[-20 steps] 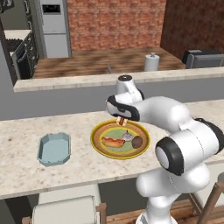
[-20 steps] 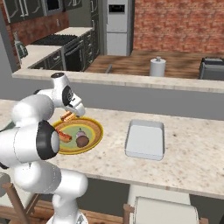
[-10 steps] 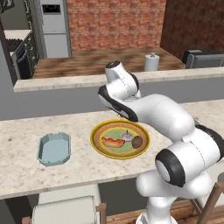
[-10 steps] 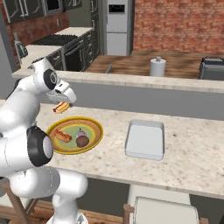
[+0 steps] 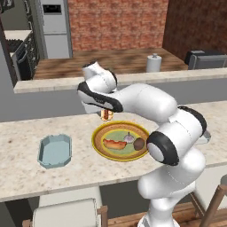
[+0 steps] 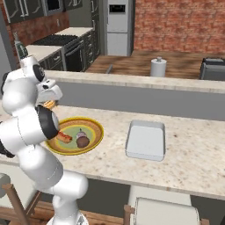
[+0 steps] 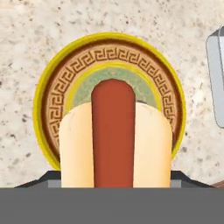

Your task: Place one cooked food and one vegetable from the large plate to each tupperware container.

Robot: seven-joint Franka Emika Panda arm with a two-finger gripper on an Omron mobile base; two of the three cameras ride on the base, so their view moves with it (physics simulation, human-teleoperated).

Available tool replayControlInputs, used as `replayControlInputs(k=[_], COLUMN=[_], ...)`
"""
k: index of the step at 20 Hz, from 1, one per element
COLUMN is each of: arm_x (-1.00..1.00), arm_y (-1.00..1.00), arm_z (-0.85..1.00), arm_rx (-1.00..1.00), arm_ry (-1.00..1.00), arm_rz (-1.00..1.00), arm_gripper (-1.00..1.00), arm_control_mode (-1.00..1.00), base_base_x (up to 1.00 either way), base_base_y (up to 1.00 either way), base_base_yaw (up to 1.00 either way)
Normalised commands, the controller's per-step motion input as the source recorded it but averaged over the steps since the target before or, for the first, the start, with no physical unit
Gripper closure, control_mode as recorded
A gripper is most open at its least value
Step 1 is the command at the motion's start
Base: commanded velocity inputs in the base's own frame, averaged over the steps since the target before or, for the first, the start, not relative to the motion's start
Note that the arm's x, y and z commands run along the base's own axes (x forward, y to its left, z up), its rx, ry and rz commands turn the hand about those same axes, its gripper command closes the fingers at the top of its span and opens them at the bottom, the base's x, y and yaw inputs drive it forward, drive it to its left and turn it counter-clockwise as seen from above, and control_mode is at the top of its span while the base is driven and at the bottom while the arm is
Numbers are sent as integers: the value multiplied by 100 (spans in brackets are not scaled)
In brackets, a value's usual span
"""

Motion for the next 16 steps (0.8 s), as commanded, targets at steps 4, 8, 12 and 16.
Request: replayControlInputs(k=[4,8,12,16], arm_x=[0,5,36,52], arm_y=[61,47,73,91], arm_z=[-83,-99,-66,-32], arm_rx=[13,23,31,25], arm_ry=[33,25,4,0], arm_rz=[45,51,47,34], arm_gripper=[100,100,100,100], arm_control_mode=[-100,-100,-100,-100], base_base_x=[0,0,0,0], base_base_y=[0,0,0,0], base_base_yaw=[0,0,0,0])
